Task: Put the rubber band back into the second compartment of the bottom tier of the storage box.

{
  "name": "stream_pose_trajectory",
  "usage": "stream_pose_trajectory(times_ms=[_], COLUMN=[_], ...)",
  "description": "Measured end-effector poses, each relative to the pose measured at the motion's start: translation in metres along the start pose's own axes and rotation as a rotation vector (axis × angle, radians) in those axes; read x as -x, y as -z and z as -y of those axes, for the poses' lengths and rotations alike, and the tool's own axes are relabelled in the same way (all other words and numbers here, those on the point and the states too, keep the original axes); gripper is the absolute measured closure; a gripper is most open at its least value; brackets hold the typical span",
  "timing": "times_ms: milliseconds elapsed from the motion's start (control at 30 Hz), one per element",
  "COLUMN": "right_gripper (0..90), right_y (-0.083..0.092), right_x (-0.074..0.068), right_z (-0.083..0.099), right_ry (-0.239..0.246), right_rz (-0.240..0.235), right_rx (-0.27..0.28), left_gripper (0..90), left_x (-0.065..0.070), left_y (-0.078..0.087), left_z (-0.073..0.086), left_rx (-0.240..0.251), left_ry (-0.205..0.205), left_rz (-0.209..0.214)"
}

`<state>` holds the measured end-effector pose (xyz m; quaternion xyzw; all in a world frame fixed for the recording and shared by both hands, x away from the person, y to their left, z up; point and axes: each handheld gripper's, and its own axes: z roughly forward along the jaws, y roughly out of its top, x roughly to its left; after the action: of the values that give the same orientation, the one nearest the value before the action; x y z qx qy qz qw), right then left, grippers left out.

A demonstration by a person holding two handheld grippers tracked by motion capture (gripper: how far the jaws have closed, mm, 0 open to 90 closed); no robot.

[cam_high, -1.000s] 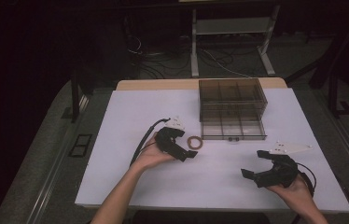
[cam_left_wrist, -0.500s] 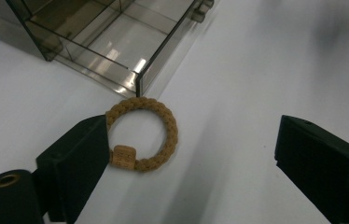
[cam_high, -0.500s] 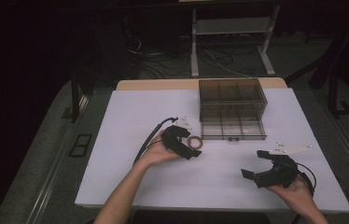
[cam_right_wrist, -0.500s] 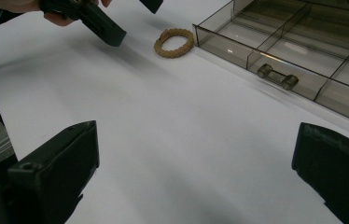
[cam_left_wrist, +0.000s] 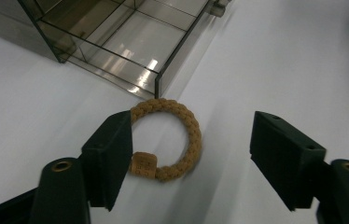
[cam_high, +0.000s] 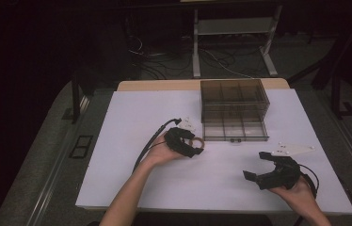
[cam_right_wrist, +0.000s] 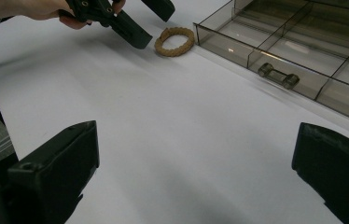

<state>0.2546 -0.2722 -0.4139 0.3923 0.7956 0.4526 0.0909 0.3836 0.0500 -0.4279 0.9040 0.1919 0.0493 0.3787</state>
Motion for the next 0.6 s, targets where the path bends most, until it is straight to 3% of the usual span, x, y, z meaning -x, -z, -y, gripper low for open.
stream_pose_trajectory(times_ms=[333,600], right_gripper=[0.0,0.0], right_y=[0.000,-0.001], right_x=[0.000,-0.001], right_z=[0.001,0.001], right_ry=[0.006,0.013], right_rz=[-0.003,-0.003], right_rx=[-0.002,-0.007], left_gripper=[41.5,49.8], left_x=[-0.004,-0.004], left_y=[-0.008,-0.014], left_z=[0.003,0.004], left_rx=[-0.010,-0.023], left_ry=[0.008,-0.019], left_rz=[0.046,0.072])
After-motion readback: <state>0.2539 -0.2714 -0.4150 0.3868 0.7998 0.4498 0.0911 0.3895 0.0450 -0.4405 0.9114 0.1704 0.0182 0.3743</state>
